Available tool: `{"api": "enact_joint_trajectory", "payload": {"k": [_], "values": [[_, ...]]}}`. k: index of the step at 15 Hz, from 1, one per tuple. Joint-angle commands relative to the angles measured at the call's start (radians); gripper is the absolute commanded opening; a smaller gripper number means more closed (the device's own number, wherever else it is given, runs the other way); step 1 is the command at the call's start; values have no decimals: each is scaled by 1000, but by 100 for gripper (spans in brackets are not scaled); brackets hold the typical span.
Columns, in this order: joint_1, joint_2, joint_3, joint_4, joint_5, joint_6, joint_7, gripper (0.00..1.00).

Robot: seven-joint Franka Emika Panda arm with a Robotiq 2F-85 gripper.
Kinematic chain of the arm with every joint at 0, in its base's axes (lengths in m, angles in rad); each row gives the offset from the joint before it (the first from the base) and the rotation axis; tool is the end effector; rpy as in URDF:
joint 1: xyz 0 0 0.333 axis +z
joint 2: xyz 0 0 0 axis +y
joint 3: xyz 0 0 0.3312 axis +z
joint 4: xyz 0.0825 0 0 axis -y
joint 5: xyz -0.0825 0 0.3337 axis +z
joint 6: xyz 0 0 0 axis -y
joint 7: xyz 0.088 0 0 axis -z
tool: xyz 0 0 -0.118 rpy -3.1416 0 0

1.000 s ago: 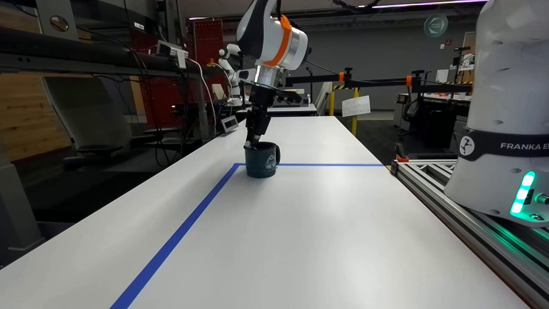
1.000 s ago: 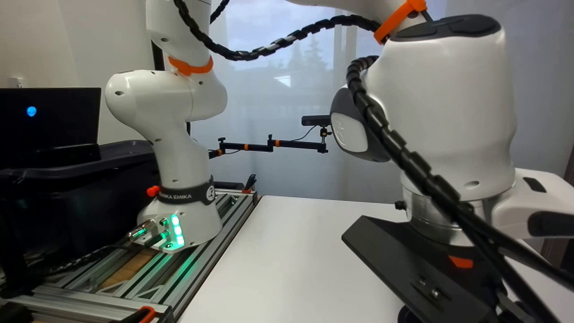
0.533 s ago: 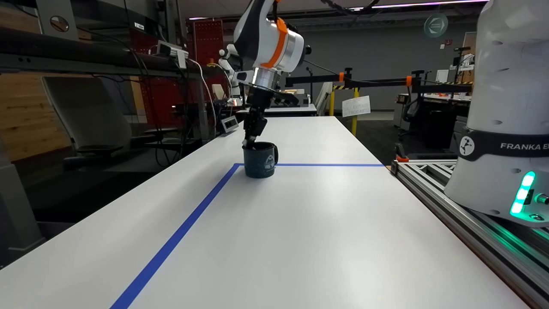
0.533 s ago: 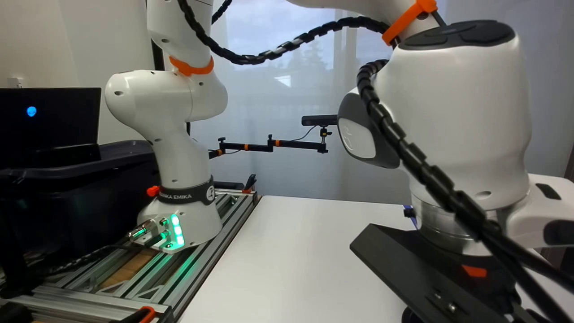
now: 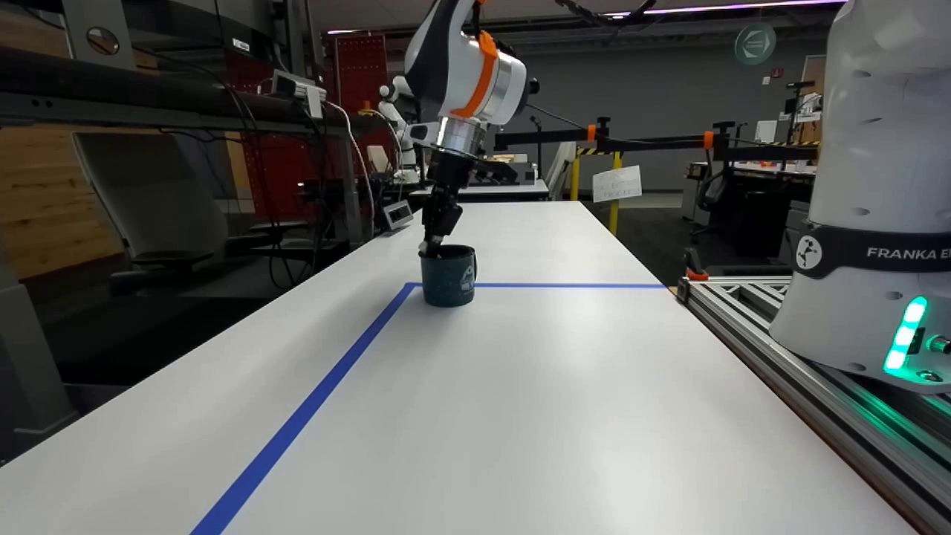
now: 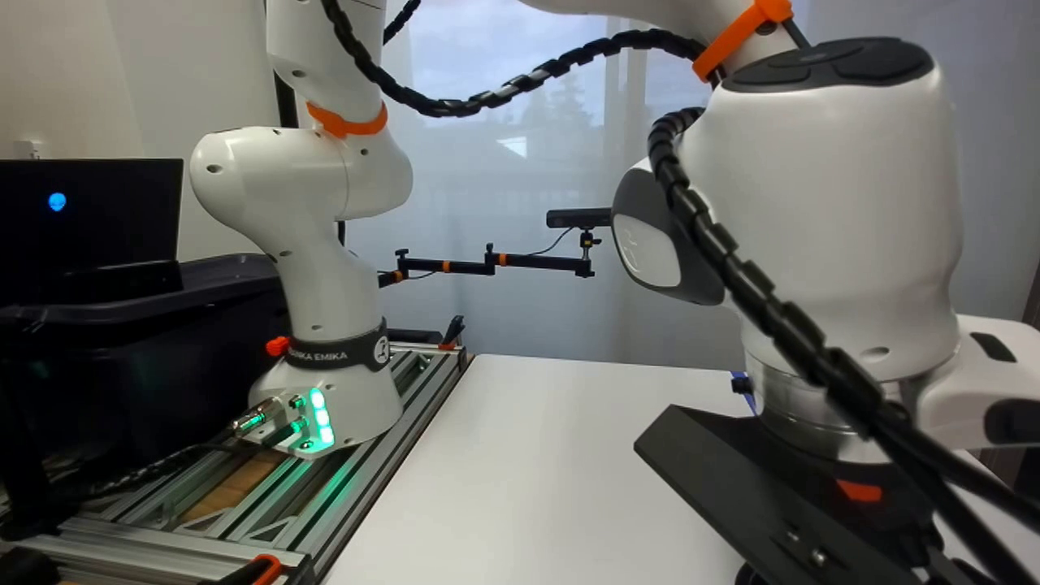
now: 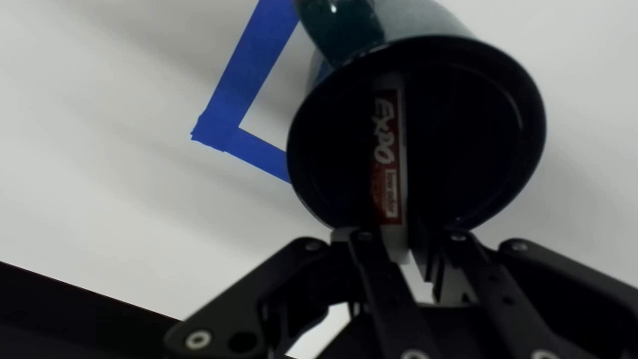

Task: Place the marker onto the table

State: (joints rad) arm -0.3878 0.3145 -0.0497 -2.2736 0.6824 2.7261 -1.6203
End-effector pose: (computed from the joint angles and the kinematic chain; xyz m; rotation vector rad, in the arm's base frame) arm 0.4657 -0.2403 0.2738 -2.9358 -0.8708 -0.5032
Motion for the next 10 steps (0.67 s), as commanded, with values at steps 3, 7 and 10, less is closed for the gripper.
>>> {"api": "enact_joint_trajectory", "payload": {"k": [3,7,10], "values": [[6,-125,-6,-44,-24,-8,-7,5],[15,-205,6,-53,-42,-77,-15,5],[64,-242,-12,-49,-58,-190,-33,5]]}}
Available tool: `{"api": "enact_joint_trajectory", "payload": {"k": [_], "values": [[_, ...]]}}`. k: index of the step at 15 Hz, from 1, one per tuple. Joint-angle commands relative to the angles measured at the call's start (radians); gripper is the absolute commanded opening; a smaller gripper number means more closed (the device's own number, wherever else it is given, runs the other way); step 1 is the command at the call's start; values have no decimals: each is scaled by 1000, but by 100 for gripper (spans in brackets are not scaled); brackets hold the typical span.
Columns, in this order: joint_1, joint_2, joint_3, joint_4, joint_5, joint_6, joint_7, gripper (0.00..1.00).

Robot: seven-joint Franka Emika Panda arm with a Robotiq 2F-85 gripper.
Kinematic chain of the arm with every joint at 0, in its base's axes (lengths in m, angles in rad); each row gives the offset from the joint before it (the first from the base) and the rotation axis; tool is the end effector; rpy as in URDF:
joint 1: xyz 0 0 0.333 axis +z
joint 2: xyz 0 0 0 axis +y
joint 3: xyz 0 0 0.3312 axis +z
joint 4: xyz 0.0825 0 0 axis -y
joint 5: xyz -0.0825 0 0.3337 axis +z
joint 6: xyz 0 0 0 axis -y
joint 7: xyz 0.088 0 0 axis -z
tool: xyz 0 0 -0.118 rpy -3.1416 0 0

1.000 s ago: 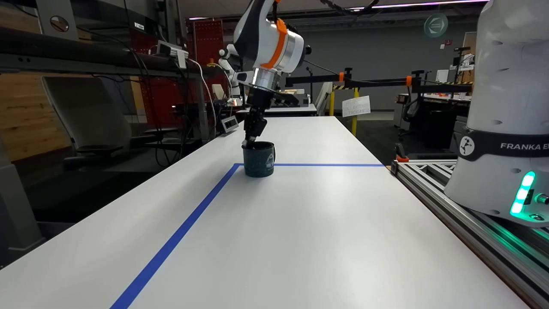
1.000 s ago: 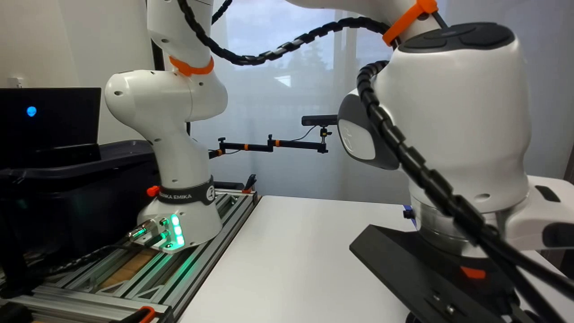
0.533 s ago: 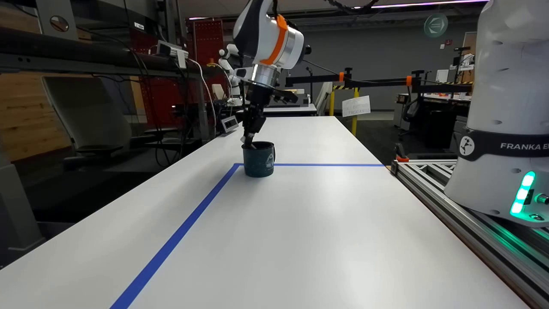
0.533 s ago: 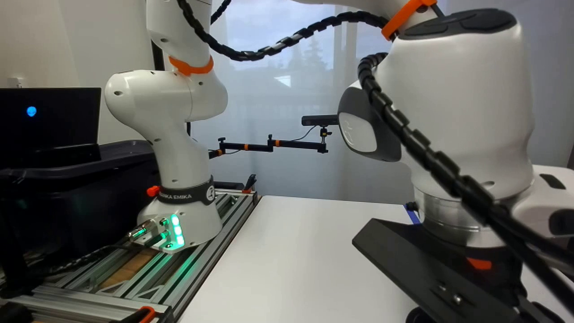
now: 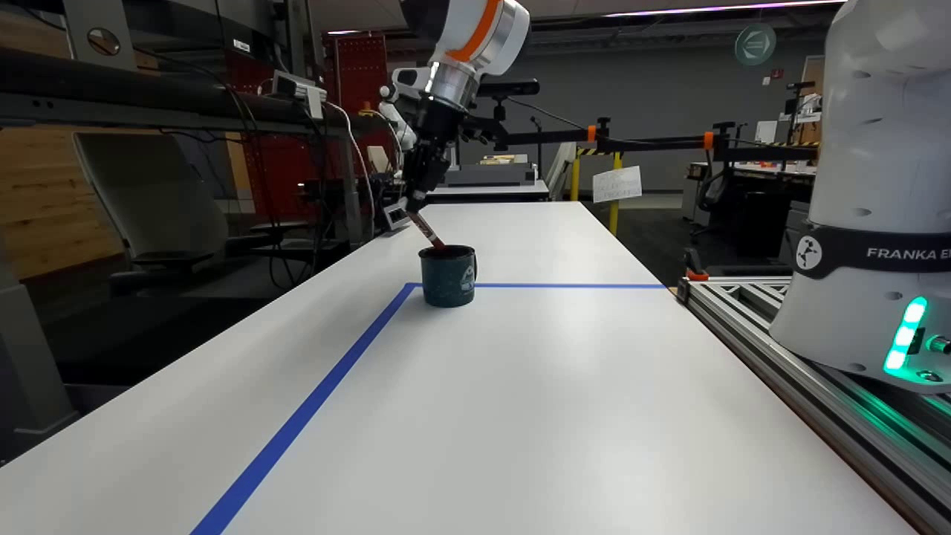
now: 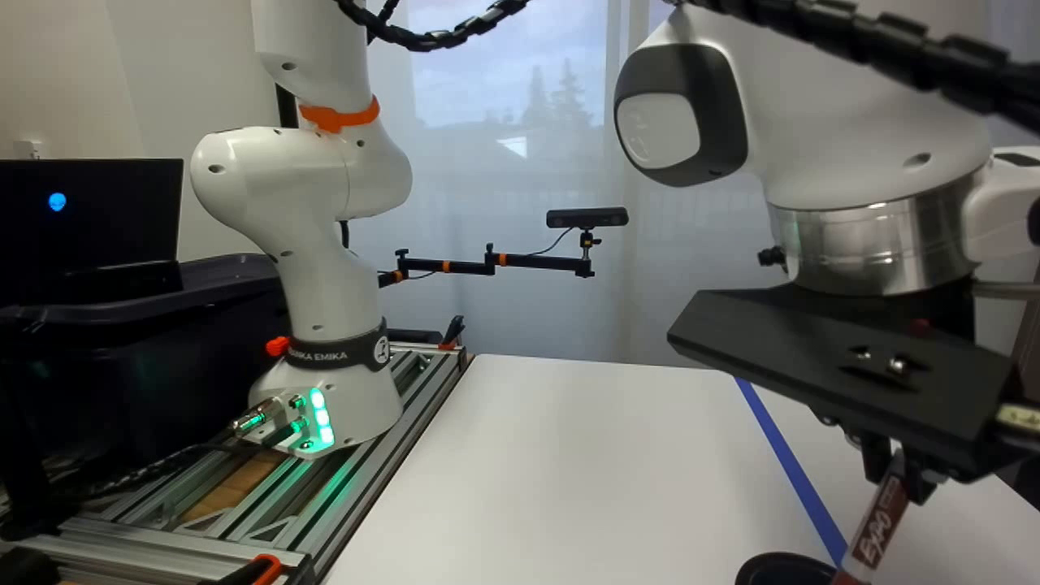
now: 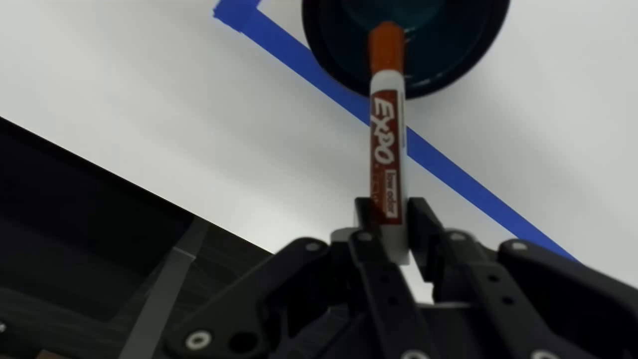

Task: Place the marker onto the table

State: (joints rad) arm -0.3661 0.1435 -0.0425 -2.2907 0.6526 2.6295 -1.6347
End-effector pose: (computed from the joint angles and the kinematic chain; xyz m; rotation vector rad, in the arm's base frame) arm 0.4680 -0.2148 0.3479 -2.8709 -1.0216 -0.6311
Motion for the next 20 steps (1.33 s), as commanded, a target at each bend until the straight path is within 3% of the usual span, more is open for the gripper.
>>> {"api": "enact_joint_trajectory", "payload": {"k": [1,7,13,20], "values": [[57,-77,-24,-26,-35,-129,-21,5],[140,-39,-26,7,-152,-249,14,5],[189,96,-5,21,-309,-146,-12,5],[193,242,33,46,-474,10,4,5]]}}
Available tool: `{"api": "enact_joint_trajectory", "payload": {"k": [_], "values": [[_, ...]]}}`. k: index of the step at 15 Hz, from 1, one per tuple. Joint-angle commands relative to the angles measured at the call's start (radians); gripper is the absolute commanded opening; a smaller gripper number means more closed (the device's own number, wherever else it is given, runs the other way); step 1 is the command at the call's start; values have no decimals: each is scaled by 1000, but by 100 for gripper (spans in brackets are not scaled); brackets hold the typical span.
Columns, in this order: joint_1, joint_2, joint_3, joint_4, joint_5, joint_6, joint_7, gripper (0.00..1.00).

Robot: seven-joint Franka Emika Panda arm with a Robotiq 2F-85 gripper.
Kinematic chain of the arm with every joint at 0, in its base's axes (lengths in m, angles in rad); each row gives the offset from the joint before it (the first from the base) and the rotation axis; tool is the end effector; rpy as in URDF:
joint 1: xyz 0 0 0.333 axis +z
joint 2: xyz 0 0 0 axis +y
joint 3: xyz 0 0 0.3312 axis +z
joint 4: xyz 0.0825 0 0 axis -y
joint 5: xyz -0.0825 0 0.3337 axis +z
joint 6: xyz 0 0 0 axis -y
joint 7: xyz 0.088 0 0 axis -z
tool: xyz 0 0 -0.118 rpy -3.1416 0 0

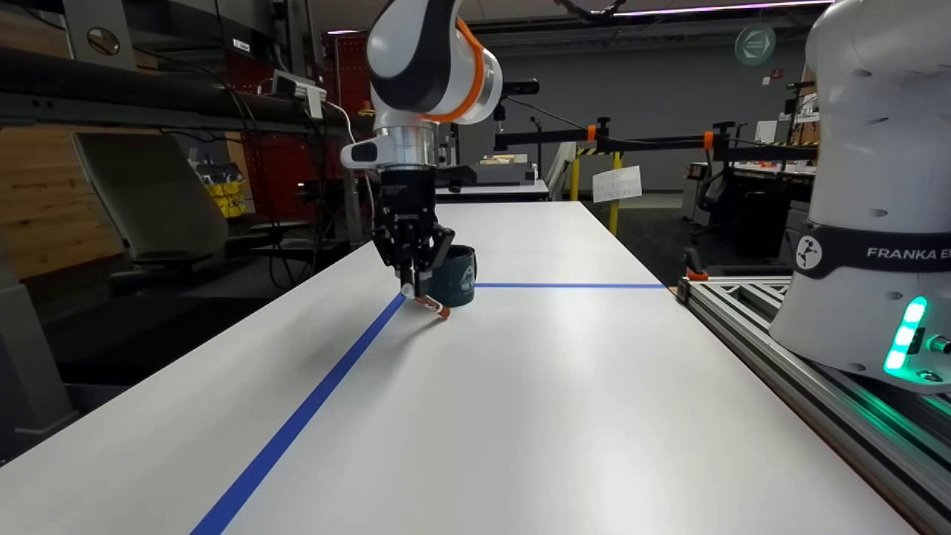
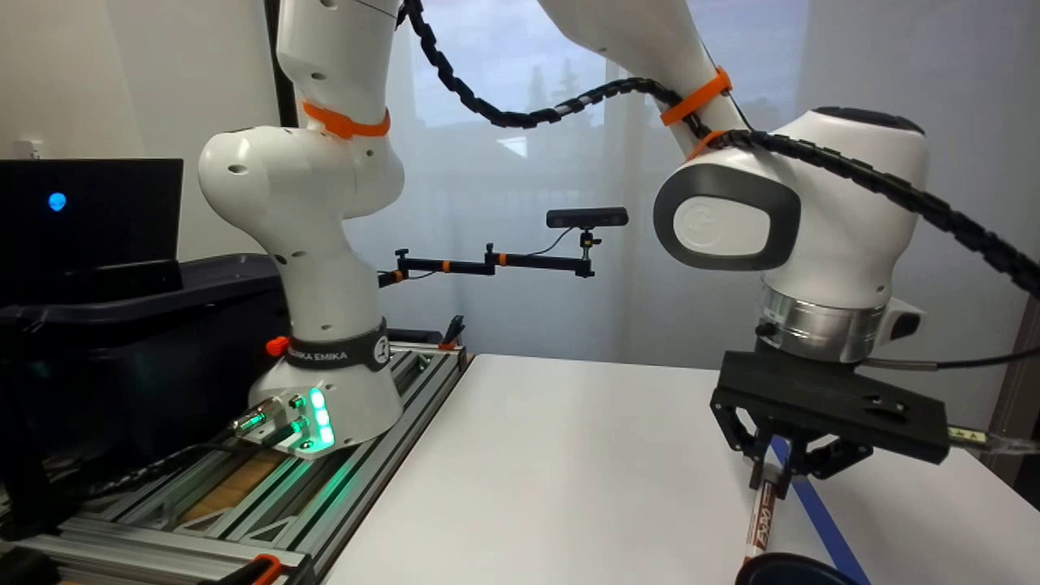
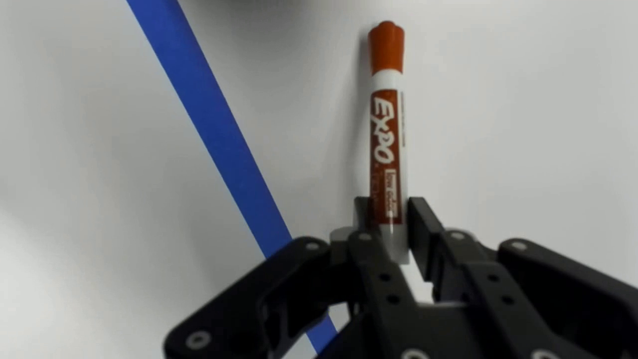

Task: Place the marker onto the table

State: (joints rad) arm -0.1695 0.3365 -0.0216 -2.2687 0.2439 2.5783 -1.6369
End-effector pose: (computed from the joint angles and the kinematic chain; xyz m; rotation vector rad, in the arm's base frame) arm 0.5033 -0.1001 0.2533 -2.4796 -1.7678 -0.1209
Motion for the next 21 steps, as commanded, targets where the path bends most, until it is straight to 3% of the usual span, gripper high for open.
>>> {"api": "enact_joint_trajectory", "payload": {"k": [1,7,11,17,18,21], "values": [[-13,61,24,24,-70,88,-6,5],[-124,92,155,24,1,156,-156,5],[-228,115,258,48,101,81,-335,5],[-222,147,225,78,132,-7,-408,8],[-216,146,220,76,128,-4,-406,46],[-211,119,213,68,134,-29,-393,60]]}}
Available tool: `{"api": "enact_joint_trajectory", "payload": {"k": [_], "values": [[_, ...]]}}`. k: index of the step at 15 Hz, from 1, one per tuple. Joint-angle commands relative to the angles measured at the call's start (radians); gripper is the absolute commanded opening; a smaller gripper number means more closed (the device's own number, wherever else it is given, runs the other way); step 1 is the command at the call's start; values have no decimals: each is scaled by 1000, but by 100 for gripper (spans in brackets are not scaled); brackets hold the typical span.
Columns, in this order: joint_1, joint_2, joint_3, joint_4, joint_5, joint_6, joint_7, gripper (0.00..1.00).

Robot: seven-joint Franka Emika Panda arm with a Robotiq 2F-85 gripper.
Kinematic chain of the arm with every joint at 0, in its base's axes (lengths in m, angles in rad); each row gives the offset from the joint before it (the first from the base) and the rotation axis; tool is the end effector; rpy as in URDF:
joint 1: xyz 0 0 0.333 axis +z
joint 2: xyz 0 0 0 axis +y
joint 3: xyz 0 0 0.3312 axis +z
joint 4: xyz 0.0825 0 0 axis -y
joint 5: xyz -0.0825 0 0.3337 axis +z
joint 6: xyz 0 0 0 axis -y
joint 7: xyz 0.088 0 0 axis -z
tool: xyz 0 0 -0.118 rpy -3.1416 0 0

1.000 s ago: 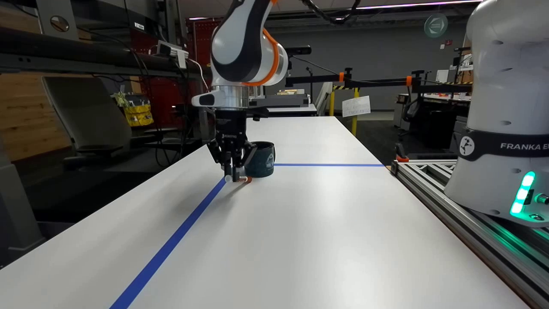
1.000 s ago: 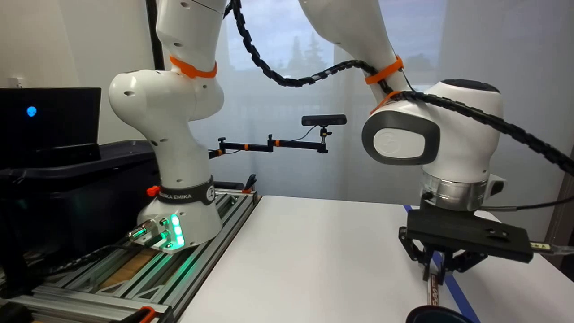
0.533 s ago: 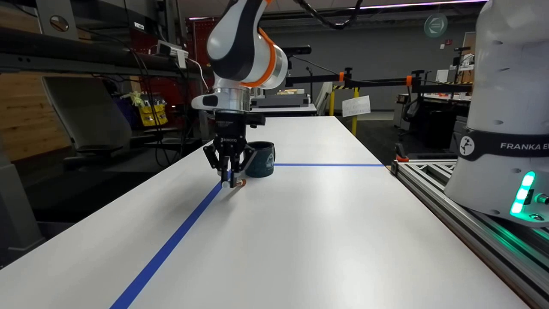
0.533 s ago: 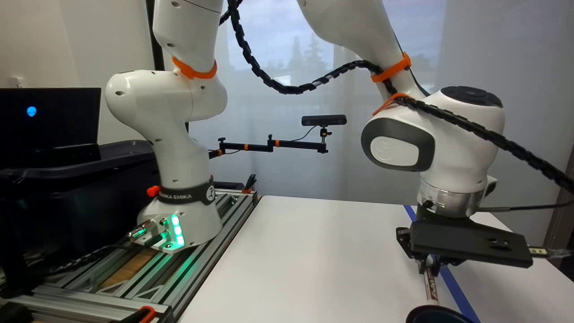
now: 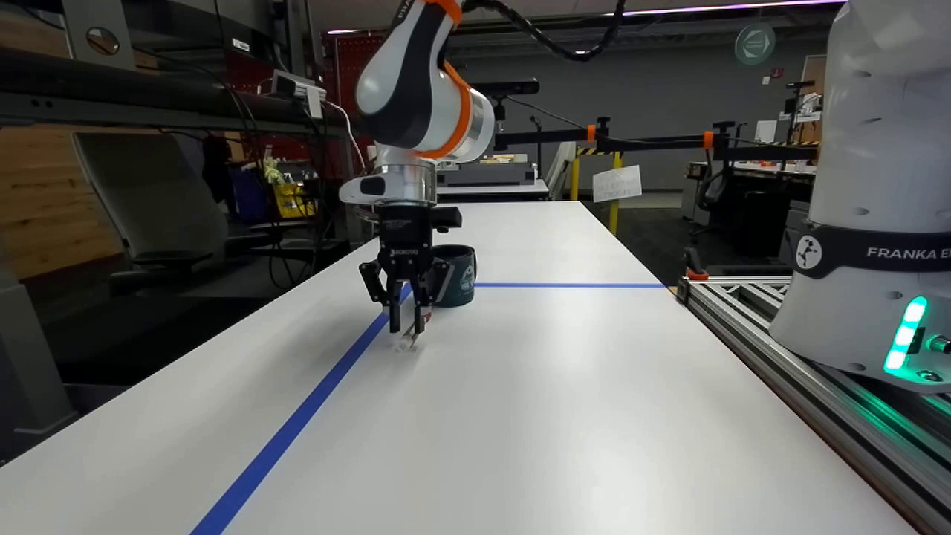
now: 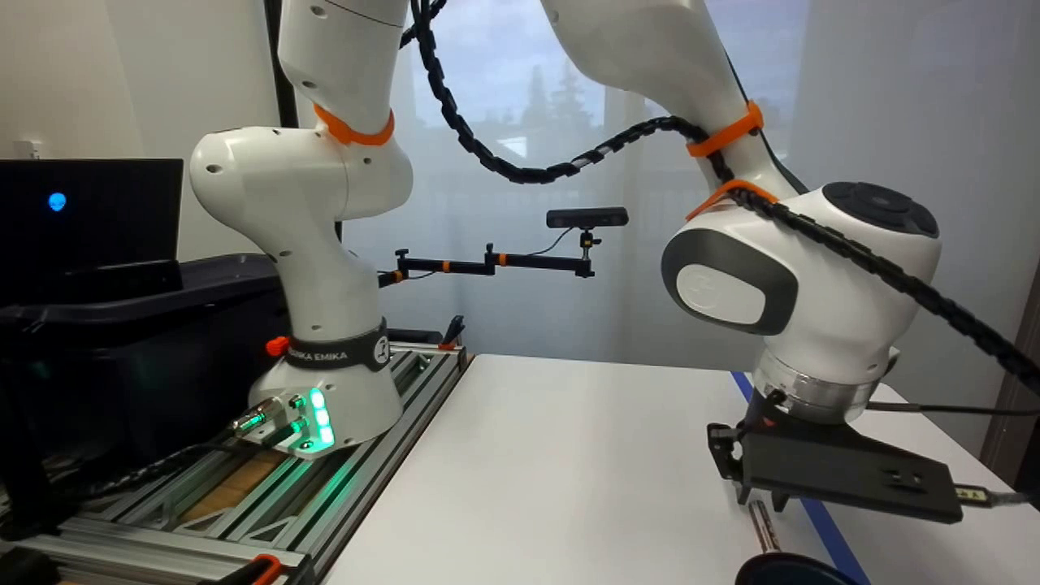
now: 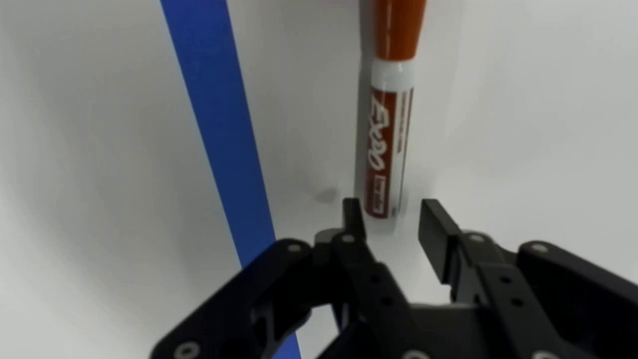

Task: Place the marker onto the table

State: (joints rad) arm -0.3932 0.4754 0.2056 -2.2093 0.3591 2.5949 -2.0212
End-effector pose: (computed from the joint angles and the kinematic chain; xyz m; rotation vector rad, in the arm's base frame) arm 0.5136 -0.1021 0.2054 -2.1420 -1.9928 -0.2902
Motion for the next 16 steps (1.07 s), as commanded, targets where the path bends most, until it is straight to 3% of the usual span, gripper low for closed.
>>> {"api": "enact_joint_trajectory", "payload": {"k": [1,5,6,11,16], "values": [[20,-45,-21,0,20,-59,16,69],[39,-149,-45,-33,50,-135,117,98],[45,-183,-49,-41,82,-166,164,100],[141,-297,-153,-57,38,-207,504,100],[183,-322,-227,-45,7,-196,790,100]]}}
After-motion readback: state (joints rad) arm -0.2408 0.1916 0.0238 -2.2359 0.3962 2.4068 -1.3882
